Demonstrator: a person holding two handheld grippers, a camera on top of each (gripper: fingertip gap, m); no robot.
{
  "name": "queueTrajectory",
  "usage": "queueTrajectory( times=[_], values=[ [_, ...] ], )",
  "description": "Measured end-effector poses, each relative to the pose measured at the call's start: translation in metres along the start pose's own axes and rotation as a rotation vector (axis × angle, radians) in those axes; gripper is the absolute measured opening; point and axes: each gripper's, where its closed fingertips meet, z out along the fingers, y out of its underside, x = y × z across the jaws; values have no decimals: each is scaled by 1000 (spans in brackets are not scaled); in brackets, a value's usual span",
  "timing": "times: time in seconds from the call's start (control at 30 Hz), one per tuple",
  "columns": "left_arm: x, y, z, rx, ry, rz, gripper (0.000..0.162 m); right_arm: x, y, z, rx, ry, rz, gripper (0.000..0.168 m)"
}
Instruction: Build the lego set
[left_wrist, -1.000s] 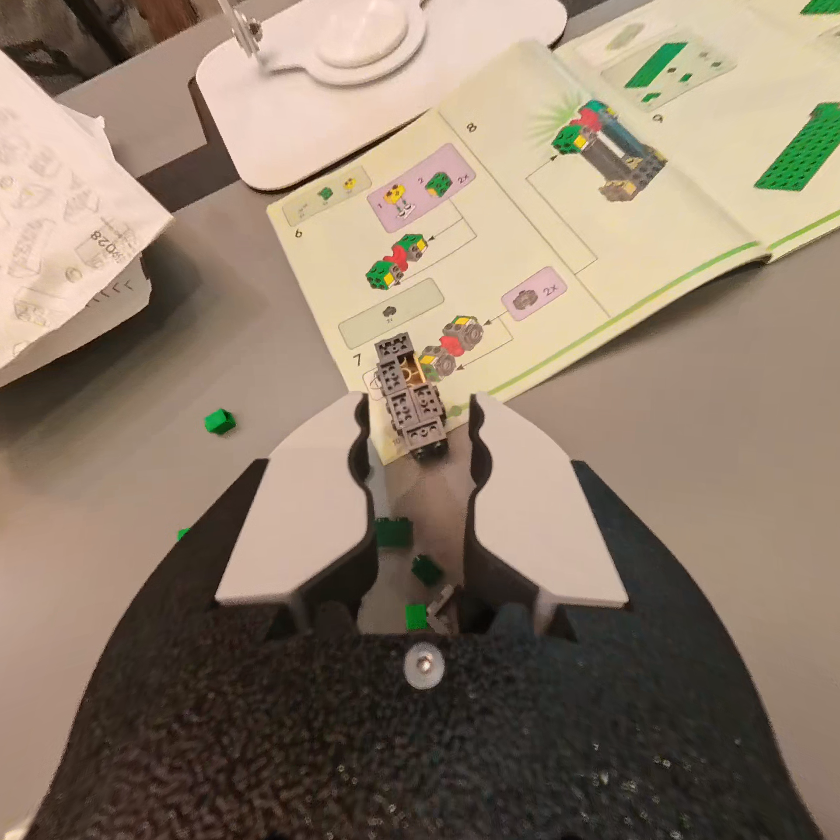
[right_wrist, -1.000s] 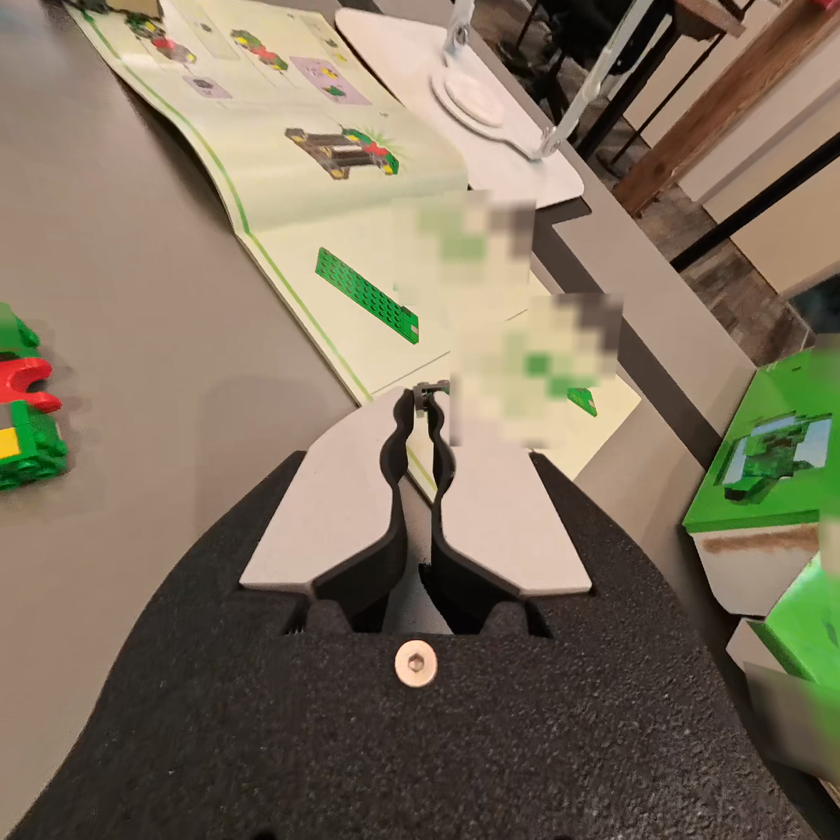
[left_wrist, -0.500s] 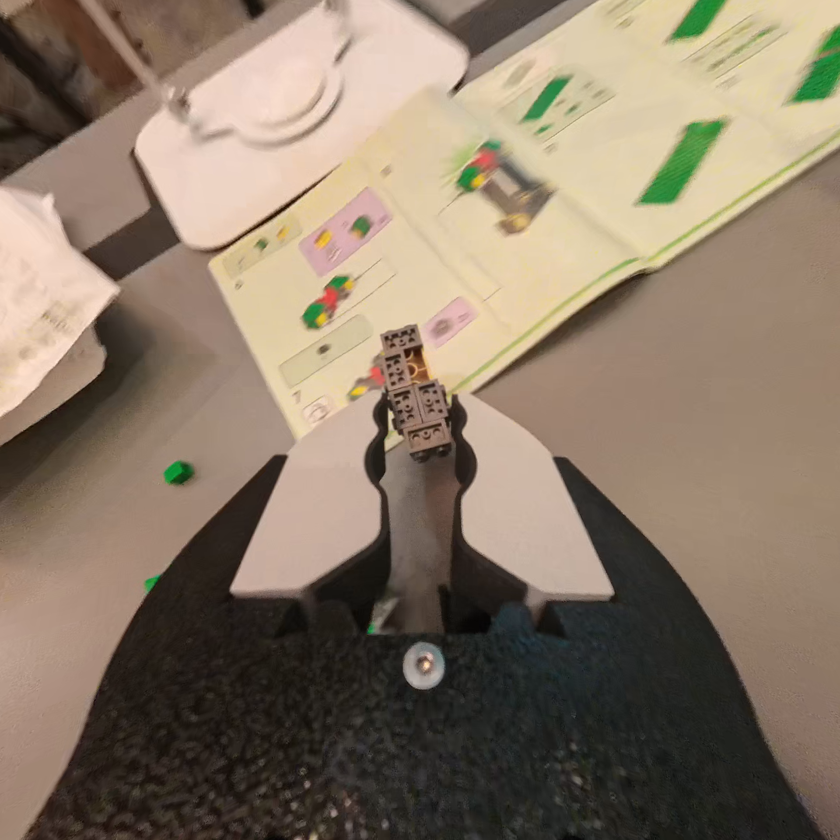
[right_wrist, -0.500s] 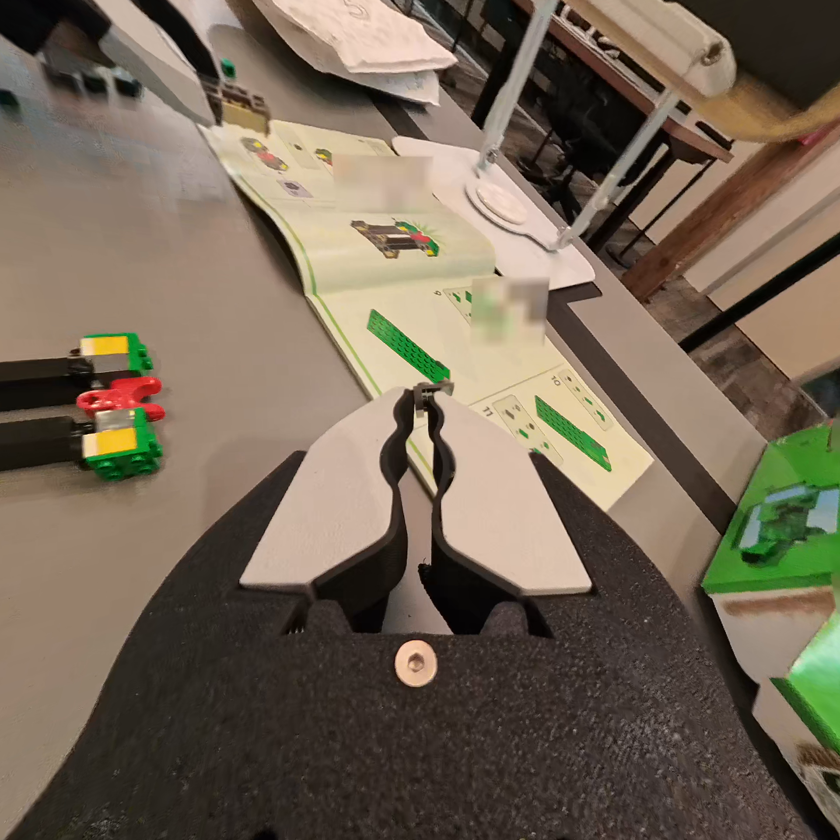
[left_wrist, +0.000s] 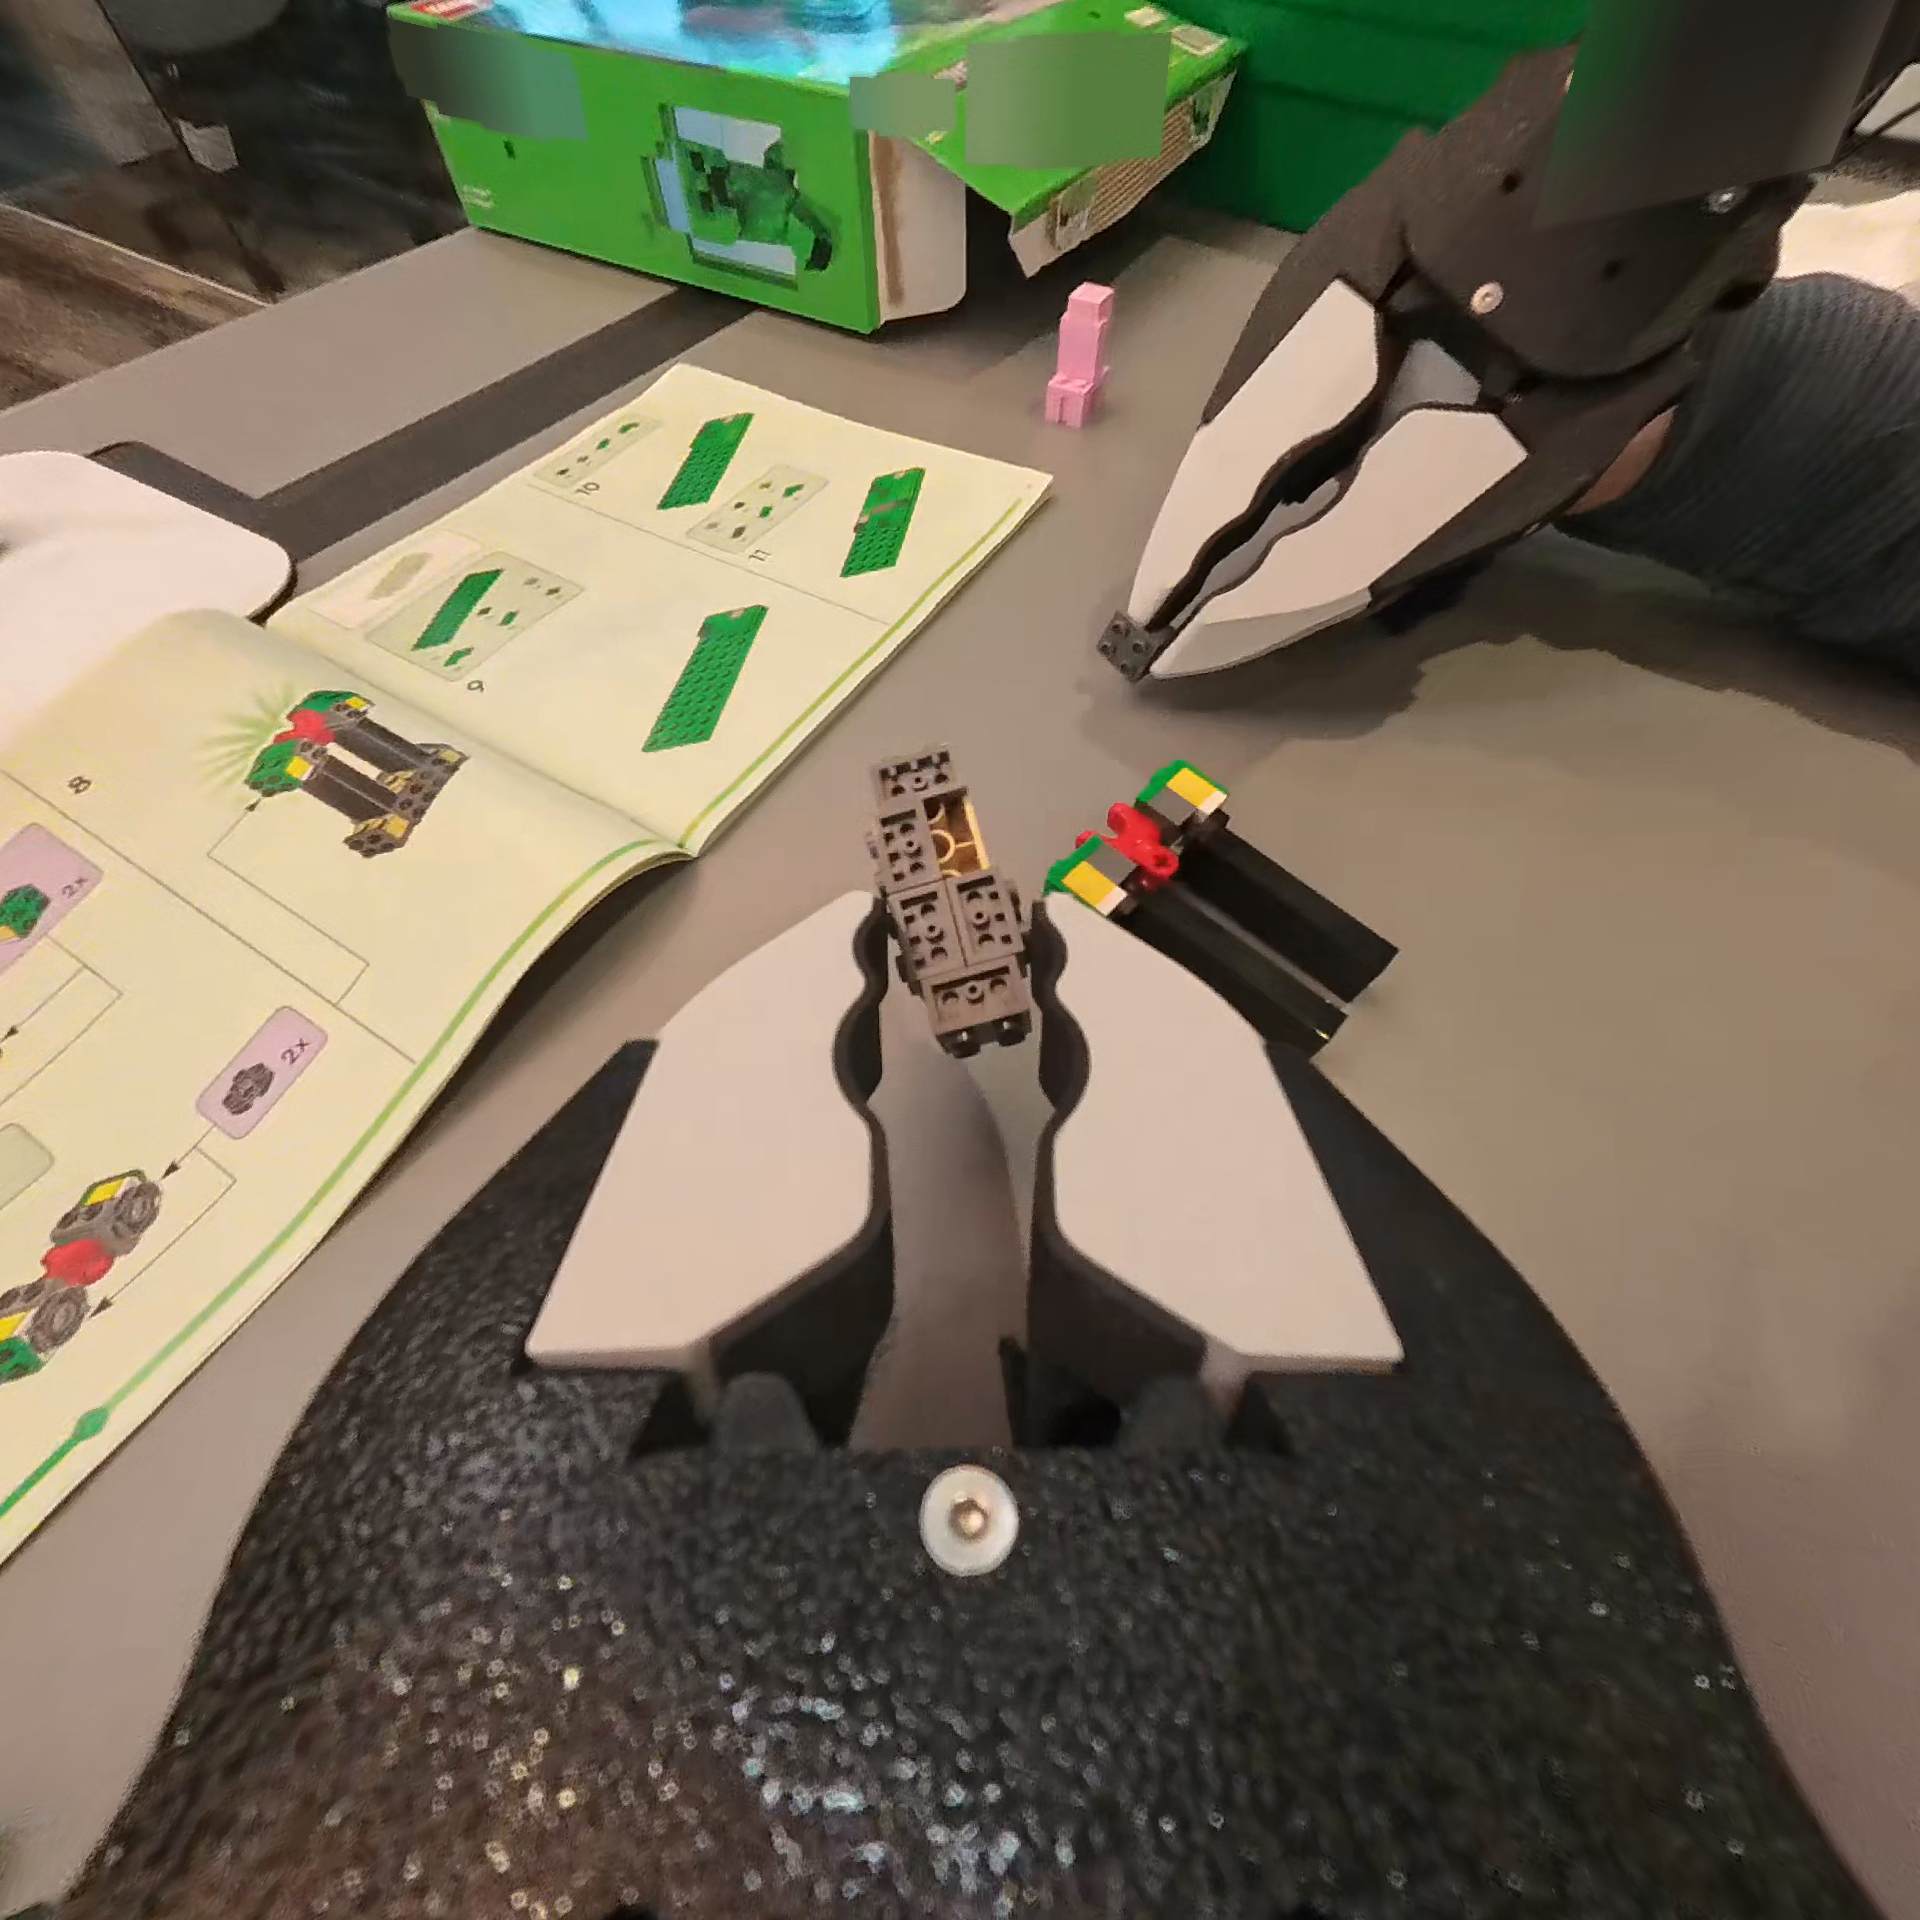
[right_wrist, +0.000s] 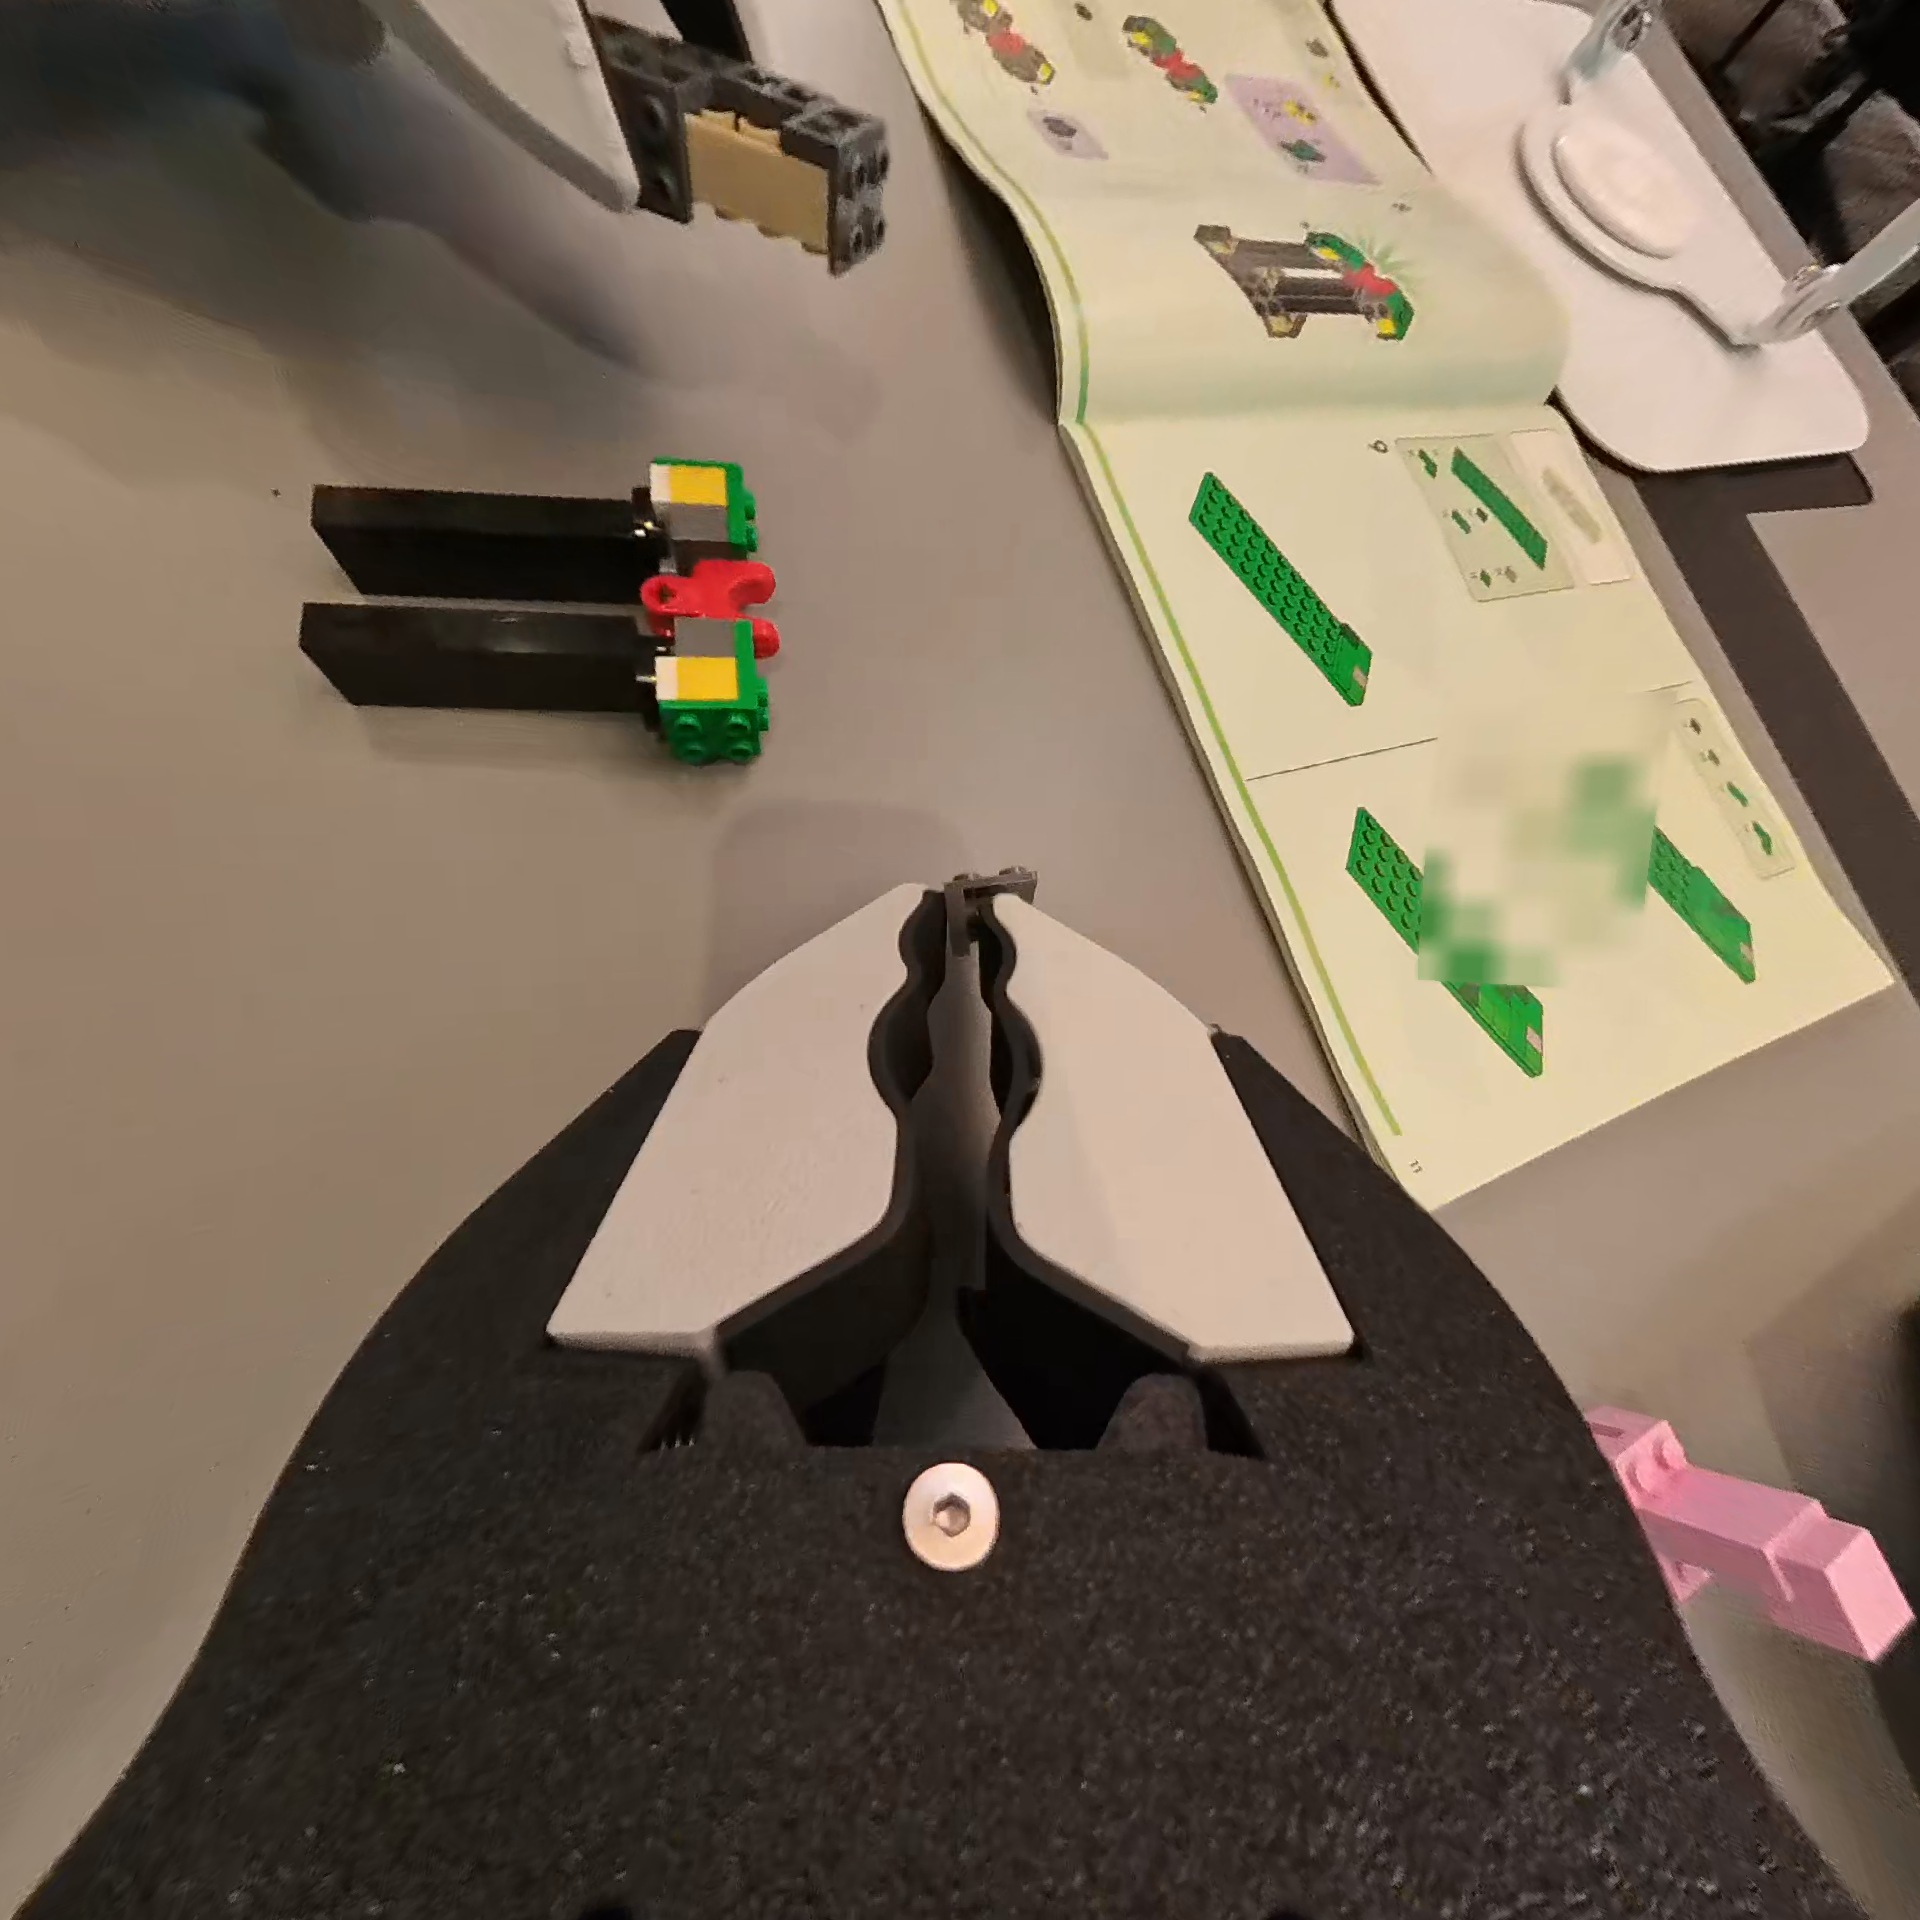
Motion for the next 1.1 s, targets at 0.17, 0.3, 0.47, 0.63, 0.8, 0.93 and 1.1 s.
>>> queueTrajectory(
  times=[0.17, 0.3, 0.47, 0.63, 0.8, 0.93, 1.1],
  values=[
    [5, -7, -3, 71, 59, -48, 25, 9, -4, -6, 13, 36, 34, 32],
    [24, -28, -13, 216, 235, -90, 25, 2, -45, -21, 181, 5, 30, 34],
    [52, -44, -29, 317, 578, -255, 25, -38, -112, -31, 381, -24, -251, 42],
    [68, -39, -35, 267, 698, -230, 25, -63, -129, -30, 361, -53, -469, 40],
    [74, -37, -35, 246, 733, -222, 25, -68, -127, -27, 319, -70, -567, 27],
    [74, -38, -37, 258, 756, -246, 25, -70, -126, -27, 318, -64, -575, 22],
    [77, -35, -35, 236, 775, -250, 26, -72, -122, -25, 307, -70, -578, 22]
  ],
)
